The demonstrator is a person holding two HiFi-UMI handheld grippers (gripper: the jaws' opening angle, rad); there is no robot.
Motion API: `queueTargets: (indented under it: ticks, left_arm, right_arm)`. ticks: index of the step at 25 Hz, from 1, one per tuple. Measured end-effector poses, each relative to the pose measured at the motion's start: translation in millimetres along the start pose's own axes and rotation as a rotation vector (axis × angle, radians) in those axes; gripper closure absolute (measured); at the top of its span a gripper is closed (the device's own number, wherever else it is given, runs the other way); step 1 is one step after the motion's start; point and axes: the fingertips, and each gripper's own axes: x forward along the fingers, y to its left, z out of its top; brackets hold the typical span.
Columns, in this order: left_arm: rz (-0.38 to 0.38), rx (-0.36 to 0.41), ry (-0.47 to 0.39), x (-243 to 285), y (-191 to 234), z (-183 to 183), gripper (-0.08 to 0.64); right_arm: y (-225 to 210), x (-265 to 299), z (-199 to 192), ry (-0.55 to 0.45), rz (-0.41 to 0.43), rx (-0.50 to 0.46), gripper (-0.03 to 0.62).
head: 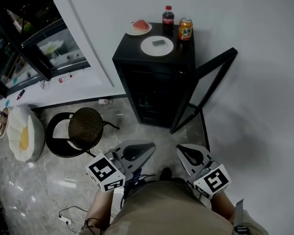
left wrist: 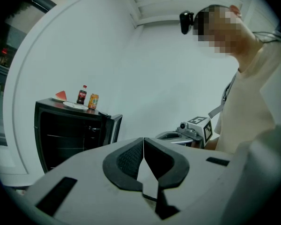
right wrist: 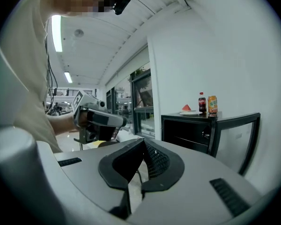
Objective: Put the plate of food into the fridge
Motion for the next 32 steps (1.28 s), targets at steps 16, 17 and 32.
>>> queueTargets:
  ticks: [16,17,32]
  left_arm:
    - [0.051,0.040,0.061,53,2,7,0.549]
    - [0.054,0.043,0.068,53,2,6,0.549]
    - [-0.020,0.049,0.021,66,33,16,0.549]
  right_arm:
    - [-50,-15,-14,-0.039,0.085,0.100,0.571]
    - [-51,-15,-15,-0.038,0.087,0.105,0.571]
    - [-68,-4,-12,-0.006,-0.041,0.113,0.571]
